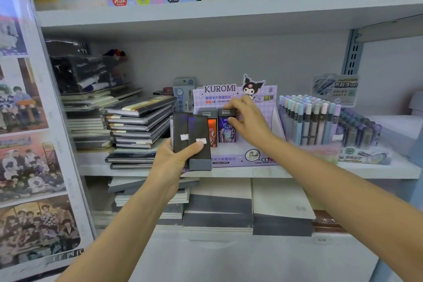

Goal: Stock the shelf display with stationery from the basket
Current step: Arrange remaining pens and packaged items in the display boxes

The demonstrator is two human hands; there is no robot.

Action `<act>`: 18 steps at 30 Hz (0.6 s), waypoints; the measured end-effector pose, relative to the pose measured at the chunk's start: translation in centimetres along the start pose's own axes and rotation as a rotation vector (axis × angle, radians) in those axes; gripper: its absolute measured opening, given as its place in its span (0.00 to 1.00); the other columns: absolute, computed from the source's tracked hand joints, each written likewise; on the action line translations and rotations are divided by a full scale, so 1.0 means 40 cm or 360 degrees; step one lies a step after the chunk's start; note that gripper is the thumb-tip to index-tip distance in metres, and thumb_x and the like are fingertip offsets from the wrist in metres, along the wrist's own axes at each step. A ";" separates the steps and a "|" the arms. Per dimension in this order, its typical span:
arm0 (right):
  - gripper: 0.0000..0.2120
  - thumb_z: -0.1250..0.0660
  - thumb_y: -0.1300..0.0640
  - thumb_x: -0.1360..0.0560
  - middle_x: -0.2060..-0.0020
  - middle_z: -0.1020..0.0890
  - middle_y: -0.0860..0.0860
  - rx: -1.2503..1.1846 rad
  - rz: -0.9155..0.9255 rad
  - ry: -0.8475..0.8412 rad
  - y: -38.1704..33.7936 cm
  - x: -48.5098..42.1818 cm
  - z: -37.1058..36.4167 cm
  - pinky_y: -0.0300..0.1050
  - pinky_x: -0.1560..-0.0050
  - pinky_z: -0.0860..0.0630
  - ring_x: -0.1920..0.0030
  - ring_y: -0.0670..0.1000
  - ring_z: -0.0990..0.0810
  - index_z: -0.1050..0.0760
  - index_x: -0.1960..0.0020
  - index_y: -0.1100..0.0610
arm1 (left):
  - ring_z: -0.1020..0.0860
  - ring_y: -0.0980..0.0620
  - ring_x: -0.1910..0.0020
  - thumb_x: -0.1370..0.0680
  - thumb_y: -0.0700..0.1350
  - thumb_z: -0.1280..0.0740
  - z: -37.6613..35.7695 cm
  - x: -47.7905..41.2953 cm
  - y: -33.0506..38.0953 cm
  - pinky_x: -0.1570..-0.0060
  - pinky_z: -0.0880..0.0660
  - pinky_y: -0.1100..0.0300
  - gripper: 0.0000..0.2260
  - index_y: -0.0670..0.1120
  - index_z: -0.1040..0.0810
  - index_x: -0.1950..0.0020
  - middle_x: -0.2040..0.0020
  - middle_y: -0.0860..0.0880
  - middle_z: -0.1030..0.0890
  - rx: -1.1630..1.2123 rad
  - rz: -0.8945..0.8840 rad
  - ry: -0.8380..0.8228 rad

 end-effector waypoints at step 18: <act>0.11 0.36 0.69 0.23 0.35 0.28 0.55 -0.1006 -0.0117 -0.0141 -0.097 0.087 0.072 0.39 0.52 0.20 0.50 0.43 0.20 0.20 0.43 0.62 | 0.16 0.51 0.61 0.25 0.39 0.30 -0.069 0.045 0.050 0.65 0.19 0.58 0.06 0.44 0.21 0.48 0.58 0.46 0.14 0.0145 0.0105 -0.0052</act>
Point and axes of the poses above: each hand's wrist, its own x-axis away from the middle knuckle, its own z-axis out of the back of the hand, y = z × x, the point moved 9 cm from there along -x, towards the middle knuckle
